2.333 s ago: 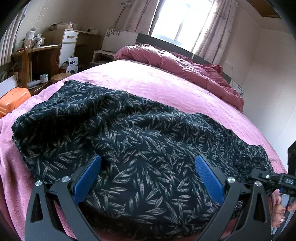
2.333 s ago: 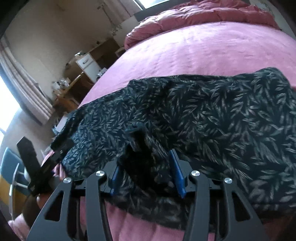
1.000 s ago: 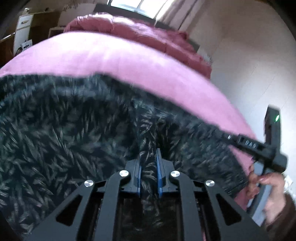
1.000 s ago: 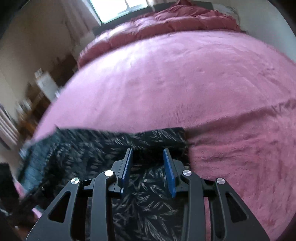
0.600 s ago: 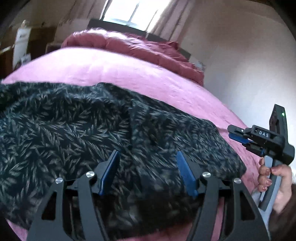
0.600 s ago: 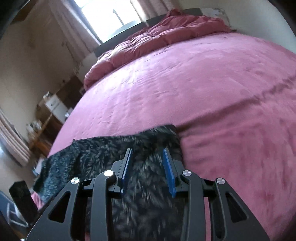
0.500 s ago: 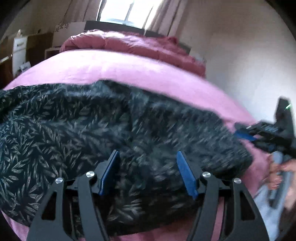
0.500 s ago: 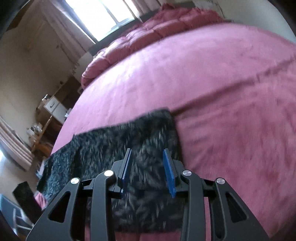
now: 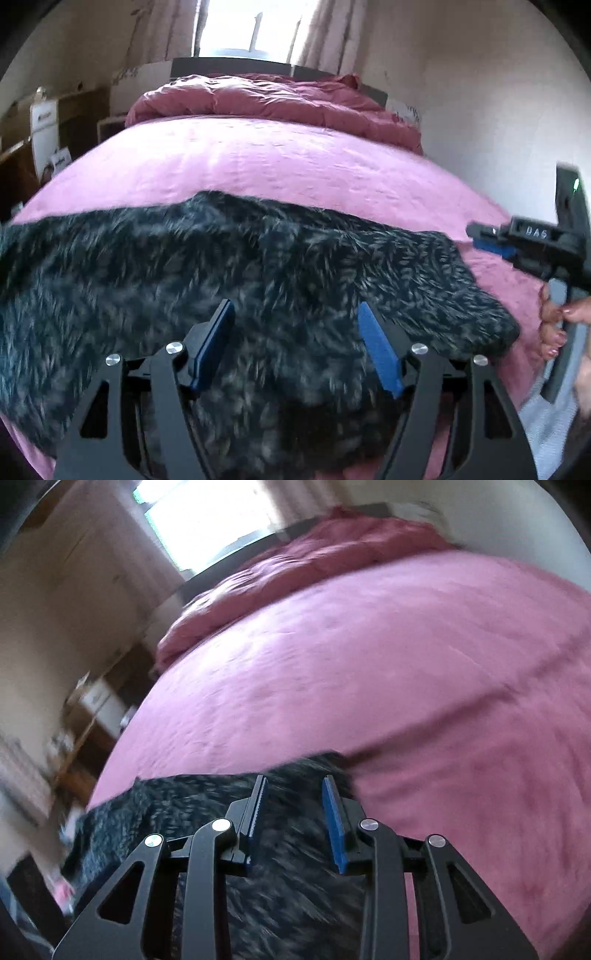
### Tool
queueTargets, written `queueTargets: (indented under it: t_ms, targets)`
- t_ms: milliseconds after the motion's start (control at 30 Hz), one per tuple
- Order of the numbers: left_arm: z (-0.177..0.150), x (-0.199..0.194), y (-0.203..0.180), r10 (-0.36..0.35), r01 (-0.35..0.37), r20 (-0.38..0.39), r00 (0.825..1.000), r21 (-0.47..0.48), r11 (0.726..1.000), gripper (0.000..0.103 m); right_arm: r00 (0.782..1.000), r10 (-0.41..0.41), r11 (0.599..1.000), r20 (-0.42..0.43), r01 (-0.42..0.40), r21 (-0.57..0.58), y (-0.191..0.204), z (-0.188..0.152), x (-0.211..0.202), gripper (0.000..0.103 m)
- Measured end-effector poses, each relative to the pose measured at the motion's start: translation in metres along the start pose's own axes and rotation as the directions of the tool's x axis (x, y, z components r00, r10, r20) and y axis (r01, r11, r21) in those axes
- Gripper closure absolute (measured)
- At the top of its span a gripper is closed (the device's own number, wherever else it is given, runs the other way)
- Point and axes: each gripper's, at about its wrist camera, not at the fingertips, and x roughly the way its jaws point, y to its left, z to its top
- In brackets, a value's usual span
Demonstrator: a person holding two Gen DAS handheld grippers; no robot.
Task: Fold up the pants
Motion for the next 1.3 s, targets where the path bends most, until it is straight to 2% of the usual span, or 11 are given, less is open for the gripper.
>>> queueTargets:
  t_ms: [133,200,367,467,567,700,800,967,1133,1233,1300]
  targets:
    - [0.011,0.041,0.025,0.046,-0.059,-0.131,0.99,-0.098,0.993,0.033,0.995,-0.031,0.998,-0.096,0.026,-0.06,0.013,0.003,0.034,0.073]
    - [0.009,0.041,0.03,0.018,-0.032,-0.123,0.992,-0.119,0.992,0.032,0.99,-0.033,0.999,-0.137,0.029,-0.034,0.006,0.0,0.047,0.073]
    - [0.0,0.017,0.047,-0.039,0.029,-0.072,0.997,-0.146,0.989,0.033,0.994,0.037,0.997,-0.106,-0.029,0.074,-0.006,0.0,0.035,0.073]
    - [-0.012,-0.012,0.056,-0.051,0.046,-0.03,0.998,-0.164,0.985,0.018,0.988,0.138,0.989,-0.075,-0.133,0.07,-0.001,-0.001,0.025,0.072]
    - [-0.024,-0.039,0.071,-0.031,0.03,-0.001,1.0,-0.182,0.983,0.013,0.973,0.209,0.977,-0.093,-0.212,-0.022,0.024,-0.01,0.021,0.072]
    - [-0.03,-0.068,0.096,0.001,0.003,0.015,1.0,-0.261,0.965,0.005,0.972,0.168,0.951,-0.164,-0.203,-0.232,0.067,-0.025,0.03,0.07]
    - [-0.033,-0.089,0.123,0.031,-0.023,0.019,0.999,-0.347,0.938,0.004,0.965,0.139,0.93,-0.222,-0.204,-0.304,0.083,-0.038,0.039,0.06]
    - [-0.044,-0.128,0.167,0.154,-0.108,0.058,0.986,-0.479,0.871,0.004,0.958,0.12,0.906,-0.259,-0.212,-0.365,0.094,-0.052,0.044,0.059]
    - [-0.058,-0.154,0.215,0.336,-0.269,0.004,0.942,-0.592,0.76,0.005,0.948,0.112,0.912,-0.298,-0.218,-0.348,0.092,-0.057,0.05,0.05]
    - [-0.064,-0.147,0.242,0.37,-0.312,-0.05,0.928,-0.646,0.696,0.005,0.948,0.109,0.911,-0.298,-0.215,-0.352,0.094,-0.059,0.05,0.05]
    - [-0.069,-0.143,0.255,0.359,-0.296,-0.048,0.932,-0.674,0.677,0.005,0.948,0.112,0.912,-0.299,-0.218,-0.349,0.094,-0.059,0.051,0.05]
